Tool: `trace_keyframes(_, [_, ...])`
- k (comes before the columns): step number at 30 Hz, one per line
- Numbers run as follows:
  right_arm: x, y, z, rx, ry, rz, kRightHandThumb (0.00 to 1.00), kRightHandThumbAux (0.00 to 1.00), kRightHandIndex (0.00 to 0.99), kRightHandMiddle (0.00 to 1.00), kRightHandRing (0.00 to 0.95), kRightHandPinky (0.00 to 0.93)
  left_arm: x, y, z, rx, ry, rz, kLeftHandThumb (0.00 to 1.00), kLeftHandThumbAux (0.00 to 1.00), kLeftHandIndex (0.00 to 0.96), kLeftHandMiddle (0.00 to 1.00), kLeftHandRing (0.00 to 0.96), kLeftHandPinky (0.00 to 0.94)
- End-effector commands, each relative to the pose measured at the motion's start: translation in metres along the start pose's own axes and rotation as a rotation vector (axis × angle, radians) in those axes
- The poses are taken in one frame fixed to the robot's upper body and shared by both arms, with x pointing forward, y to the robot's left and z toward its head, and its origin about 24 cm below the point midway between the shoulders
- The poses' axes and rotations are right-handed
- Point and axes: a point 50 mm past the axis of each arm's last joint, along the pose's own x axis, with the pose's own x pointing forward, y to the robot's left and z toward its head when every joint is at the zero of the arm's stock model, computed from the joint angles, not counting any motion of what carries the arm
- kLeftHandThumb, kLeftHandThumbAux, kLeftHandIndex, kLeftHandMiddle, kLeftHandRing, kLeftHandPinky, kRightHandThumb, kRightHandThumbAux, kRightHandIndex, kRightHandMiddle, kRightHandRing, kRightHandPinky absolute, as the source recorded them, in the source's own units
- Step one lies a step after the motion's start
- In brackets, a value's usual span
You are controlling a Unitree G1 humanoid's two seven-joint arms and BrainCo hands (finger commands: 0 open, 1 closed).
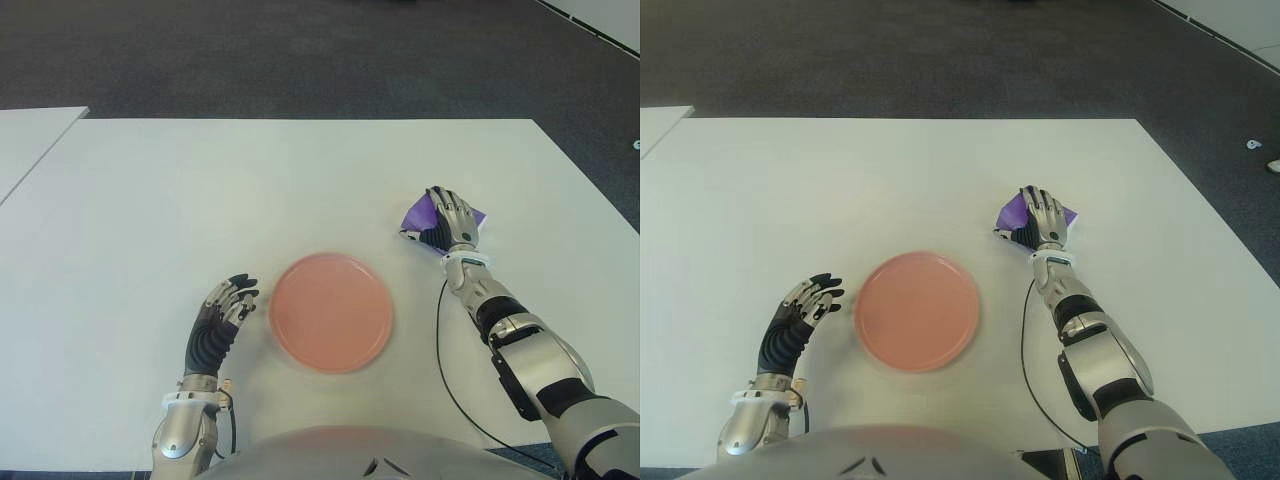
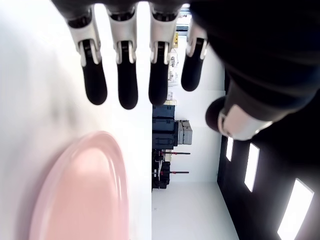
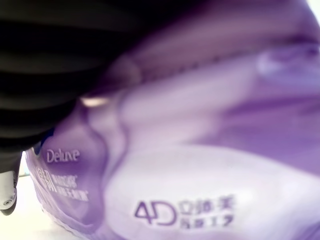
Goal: Put the tissue paper into the plate.
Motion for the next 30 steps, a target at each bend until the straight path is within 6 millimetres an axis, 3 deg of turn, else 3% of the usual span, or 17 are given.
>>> trace_keyframes(1, [-0.052, 0.065, -0.007, -0.031, 0.065, 0.316, 0.322, 0.480, 0.066, 0.084, 0.048, 0.030, -0.003, 0.001, 0.000, 0.004, 0.015, -0.008, 0.271, 0.574, 0.244, 0.284, 0.311, 0.347])
trace_keyframes(16, [-0.062, 0.078, -0.003, -0.080, 0.073, 0.429, 0.385, 0.433, 0.049, 0.092, 0.072, 0.100, -0.008, 0.005, 0.003, 0.001, 0.007, -0.006, 0.286, 0.578, 0.238, 0.288, 0.313, 0.348])
trace_keyframes(30, [-0.065, 0.084, 0.002, -0.086, 0.044, 0.484, 0.423, 0.362, 0.057, 0.169, 0.153, 0.191, -0.008, 0.007, 0.004, 0.014, 0.000, -0.010, 0.272, 0.575, 0.264, 0.297, 0.321, 0.355])
